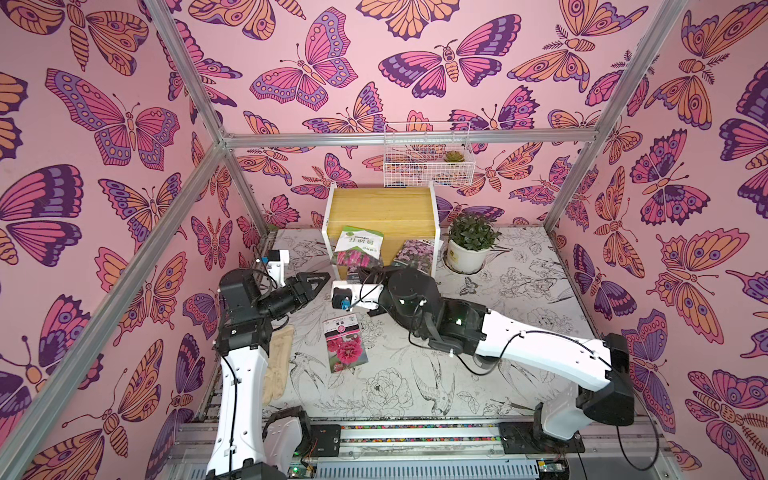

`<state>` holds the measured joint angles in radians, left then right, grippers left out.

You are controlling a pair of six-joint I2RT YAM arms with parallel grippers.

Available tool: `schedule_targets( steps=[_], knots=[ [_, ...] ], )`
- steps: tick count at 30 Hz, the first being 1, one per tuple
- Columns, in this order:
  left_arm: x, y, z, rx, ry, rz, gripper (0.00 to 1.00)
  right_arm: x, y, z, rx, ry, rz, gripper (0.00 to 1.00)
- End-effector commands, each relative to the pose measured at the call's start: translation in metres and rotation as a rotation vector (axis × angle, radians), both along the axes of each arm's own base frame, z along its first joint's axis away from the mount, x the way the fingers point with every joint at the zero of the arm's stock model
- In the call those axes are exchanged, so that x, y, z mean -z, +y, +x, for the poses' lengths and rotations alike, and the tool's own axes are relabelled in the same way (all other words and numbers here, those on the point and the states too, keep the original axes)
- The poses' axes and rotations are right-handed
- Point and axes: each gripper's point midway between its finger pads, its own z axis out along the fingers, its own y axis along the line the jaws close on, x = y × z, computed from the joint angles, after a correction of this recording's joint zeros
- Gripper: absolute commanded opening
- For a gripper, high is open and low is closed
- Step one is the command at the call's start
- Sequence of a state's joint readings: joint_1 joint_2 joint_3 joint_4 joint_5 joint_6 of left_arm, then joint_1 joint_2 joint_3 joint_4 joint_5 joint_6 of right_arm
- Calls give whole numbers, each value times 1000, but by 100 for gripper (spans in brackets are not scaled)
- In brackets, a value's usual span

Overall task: Take the seed bag off the shelf
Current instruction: Pick up the seed packet from the shelf, then place the seed packet at the center of the board.

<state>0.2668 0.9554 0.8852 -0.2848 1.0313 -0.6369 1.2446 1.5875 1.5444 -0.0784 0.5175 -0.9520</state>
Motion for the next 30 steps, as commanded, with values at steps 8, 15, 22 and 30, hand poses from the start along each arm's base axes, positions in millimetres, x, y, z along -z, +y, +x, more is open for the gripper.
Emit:
schedule_targets(
  steps=[8, 15, 22, 30],
  knots=[
    [4, -2, 2, 14, -10, 11, 51, 37, -21, -69, 29, -17, -1, 0],
    [8, -2, 2, 14, -2, 9, 50, 89, -38, -54, 93, 53, -18, 0],
    [10, -4, -4, 18, -2, 5, 50, 147, -46, -12, 173, 115, -59, 0],
    [14, -5, -7, 21, 2, 1, 50, 212, -48, 23, 178, 265, -87, 0]
  ],
)
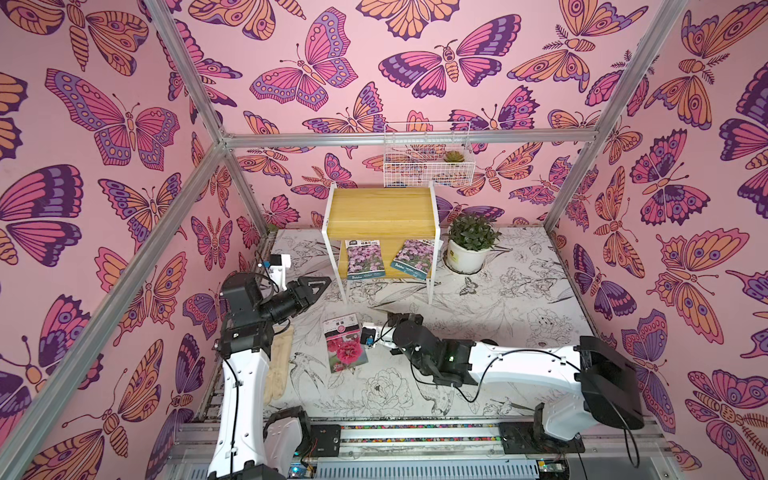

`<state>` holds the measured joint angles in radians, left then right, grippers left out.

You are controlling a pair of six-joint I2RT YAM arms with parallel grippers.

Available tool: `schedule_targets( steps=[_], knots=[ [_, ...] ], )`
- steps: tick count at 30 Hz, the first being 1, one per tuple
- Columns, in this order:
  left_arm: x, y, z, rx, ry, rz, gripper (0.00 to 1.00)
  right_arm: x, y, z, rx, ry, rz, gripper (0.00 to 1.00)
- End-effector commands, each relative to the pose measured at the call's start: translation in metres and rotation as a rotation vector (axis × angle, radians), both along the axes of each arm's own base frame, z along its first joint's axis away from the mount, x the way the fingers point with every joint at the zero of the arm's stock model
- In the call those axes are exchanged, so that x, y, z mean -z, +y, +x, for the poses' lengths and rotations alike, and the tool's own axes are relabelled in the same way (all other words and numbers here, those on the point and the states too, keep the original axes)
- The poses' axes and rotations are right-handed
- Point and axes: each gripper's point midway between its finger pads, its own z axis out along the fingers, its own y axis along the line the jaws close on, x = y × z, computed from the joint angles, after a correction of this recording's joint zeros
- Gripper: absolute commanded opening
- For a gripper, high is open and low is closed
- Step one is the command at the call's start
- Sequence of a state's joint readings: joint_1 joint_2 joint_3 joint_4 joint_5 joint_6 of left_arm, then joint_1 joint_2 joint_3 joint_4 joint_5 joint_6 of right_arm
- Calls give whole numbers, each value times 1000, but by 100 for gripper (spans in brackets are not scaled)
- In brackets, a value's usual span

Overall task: Take the seed bag off the shelf
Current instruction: Place the seed packet at the center of the board.

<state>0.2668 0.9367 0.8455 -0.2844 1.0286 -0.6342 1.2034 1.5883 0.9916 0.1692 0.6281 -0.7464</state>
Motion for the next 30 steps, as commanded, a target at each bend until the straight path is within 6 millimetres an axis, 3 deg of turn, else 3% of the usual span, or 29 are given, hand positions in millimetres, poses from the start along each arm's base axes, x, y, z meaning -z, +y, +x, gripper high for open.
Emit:
schedule_targets(
  steps=[1, 5, 8, 18, 30],
  knots=[
    [3, -4, -3, 23, -14, 2, 50, 26, 8, 10, -7, 95, 50, 0],
    [3, -5, -4, 26, -16, 2, 50, 78, 7, 11, 1, 180, -25, 0],
    [3, -5, -4, 30, -18, 3, 50, 100, 7, 3, 2, 266, -39, 0],
    [5, -4, -1, 25, -7, 4, 51, 141, -9, -15, 89, 447, -12, 0],
    [6, -3, 2, 25, -2, 3, 51, 172, 1, -42, 42, 590, 8, 0]
  ],
)
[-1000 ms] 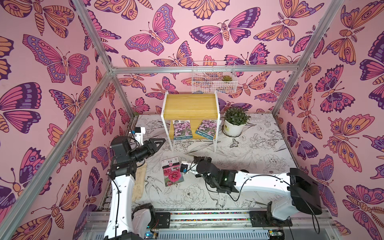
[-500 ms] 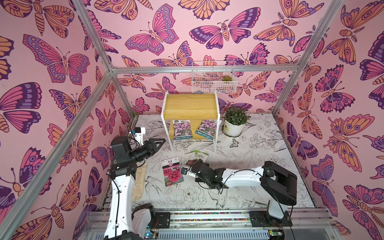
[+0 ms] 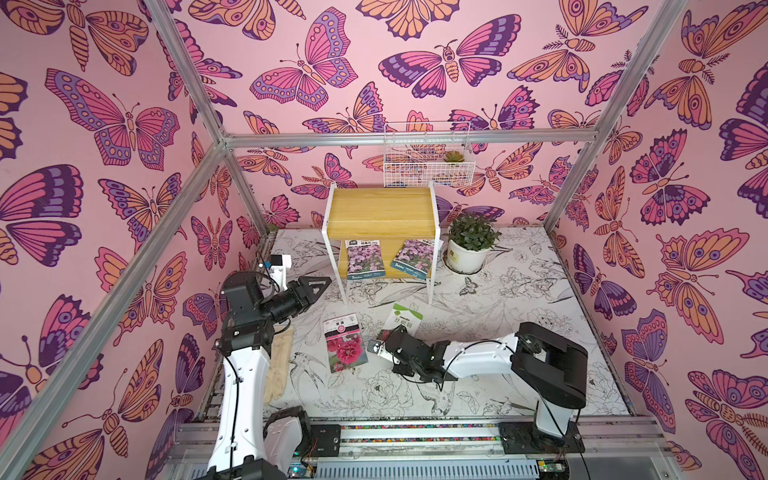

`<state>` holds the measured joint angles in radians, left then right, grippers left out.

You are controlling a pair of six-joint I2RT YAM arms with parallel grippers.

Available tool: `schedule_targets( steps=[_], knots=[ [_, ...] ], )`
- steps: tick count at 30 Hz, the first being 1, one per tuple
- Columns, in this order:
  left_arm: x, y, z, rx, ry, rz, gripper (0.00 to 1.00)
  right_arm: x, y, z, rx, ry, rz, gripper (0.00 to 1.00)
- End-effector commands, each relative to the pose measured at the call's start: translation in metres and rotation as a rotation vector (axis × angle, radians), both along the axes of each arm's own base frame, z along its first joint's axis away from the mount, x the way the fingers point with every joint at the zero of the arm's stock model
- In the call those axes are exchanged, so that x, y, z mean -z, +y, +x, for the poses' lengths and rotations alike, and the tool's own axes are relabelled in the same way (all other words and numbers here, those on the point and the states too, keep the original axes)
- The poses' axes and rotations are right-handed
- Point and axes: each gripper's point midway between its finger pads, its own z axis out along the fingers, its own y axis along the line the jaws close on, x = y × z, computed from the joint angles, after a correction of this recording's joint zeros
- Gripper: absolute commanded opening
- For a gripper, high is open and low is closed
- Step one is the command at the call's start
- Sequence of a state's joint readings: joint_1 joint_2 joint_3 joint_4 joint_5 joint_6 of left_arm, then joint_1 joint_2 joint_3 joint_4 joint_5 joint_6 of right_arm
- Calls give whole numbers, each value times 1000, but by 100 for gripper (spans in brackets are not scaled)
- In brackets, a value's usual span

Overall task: Take the seed bag off the shelf
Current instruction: Place the seed packet at the center of the board.

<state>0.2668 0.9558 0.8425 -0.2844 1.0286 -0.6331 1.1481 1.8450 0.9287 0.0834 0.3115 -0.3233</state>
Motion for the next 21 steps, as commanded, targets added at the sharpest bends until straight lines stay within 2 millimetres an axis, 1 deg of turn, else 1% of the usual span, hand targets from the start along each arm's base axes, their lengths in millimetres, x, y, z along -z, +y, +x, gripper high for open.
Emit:
schedule_targets(
  steps=[1, 4, 6, 8, 13, 16, 21],
  knots=[
    [0, -4, -1, 25, -22, 8, 51, 10, 11, -15, -34, 54, 19, 0],
    [0, -4, -2, 26, -23, 8, 51, 14, 17, -20, -53, 48, 11, 0],
    [-1, -4, -1, 27, -26, 9, 51, 21, 17, -23, -66, 51, -10, 0],
    [-1, -4, -2, 31, -27, 8, 51, 26, 18, -30, -85, 43, -33, 0],
    [0, -4, -1, 28, -25, 10, 52, 26, 19, -46, -120, 5, -70, 0],
    [1, -3, 1, 28, -20, 10, 52, 22, 15, -47, -112, -4, -77, 0],
    [0, -3, 1, 27, -24, 10, 52, 14, 7, -41, -85, -41, -96, 0]
  ],
)
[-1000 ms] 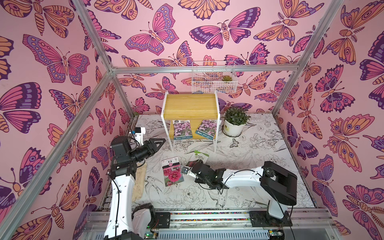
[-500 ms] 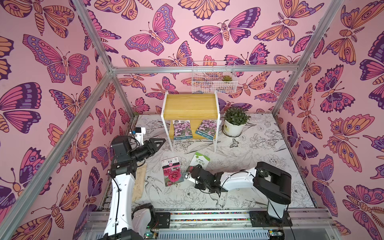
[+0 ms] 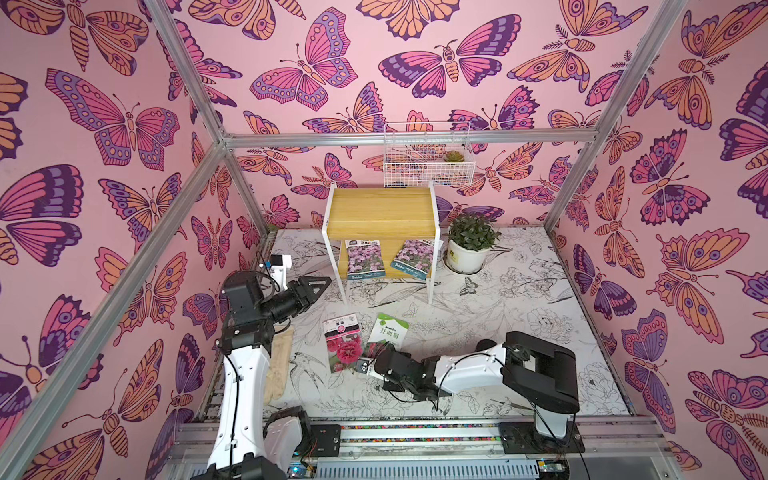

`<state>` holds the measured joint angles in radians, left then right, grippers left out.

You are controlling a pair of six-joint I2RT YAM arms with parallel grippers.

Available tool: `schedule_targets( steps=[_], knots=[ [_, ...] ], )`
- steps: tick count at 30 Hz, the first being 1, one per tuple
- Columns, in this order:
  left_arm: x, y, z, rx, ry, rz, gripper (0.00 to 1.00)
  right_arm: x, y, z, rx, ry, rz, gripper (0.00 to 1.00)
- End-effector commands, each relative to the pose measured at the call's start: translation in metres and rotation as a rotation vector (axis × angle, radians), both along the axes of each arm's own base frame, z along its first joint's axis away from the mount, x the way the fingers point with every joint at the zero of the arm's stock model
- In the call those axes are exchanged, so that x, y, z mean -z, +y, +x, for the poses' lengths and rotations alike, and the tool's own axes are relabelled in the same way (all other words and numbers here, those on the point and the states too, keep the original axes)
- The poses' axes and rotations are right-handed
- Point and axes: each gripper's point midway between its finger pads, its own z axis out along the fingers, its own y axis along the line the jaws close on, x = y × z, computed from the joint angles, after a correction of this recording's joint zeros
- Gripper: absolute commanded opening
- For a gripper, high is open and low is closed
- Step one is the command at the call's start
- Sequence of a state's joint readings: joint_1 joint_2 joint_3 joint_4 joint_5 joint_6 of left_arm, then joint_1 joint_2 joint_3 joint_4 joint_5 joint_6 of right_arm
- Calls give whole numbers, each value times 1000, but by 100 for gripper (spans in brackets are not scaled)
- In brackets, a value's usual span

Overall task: Take the seed bag off the shelf
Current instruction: Place the seed packet at the center of the board.

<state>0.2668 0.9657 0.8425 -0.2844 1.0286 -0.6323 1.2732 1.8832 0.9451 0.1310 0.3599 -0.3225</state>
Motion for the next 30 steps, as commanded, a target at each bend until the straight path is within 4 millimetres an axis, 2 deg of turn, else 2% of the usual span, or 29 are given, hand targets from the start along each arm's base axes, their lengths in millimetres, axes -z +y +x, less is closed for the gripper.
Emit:
schedule_targets(
  steps=[1, 9, 19, 20, 21, 22, 24, 27, 28, 30],
  knots=[
    [-2, -4, -1, 27, -33, 13, 52, 13, -27, -1, 19, -10, -115, 0],
    [0, -4, -3, 25, -30, 14, 52, 5, -42, -2, 47, -17, -106, 0],
    [2, -3, -2, 21, -28, 16, 52, -2, -33, -9, 18, 11, -76, 0],
    [2, -3, -2, 22, -27, 15, 52, -2, -33, -10, 21, 12, -80, 2],
    [2, -4, -2, 24, -27, 15, 52, -5, -33, -11, 24, 13, -83, 22],
    [3, -4, -2, 24, -26, 15, 52, -8, -33, -11, 28, 14, -88, 37],
    [3, -4, -2, 24, -27, 17, 52, -23, -33, -14, 34, -2, -77, 57],
    [4, -2, 0, 17, -22, 19, 52, -55, -30, -18, 24, -20, -14, 68],
    [5, -2, 0, 18, -18, 18, 52, -65, -30, -19, 21, -25, 7, 69],
    [5, -2, 1, 19, -18, 19, 52, -105, -27, -20, 10, -50, 83, 69]
  ],
)
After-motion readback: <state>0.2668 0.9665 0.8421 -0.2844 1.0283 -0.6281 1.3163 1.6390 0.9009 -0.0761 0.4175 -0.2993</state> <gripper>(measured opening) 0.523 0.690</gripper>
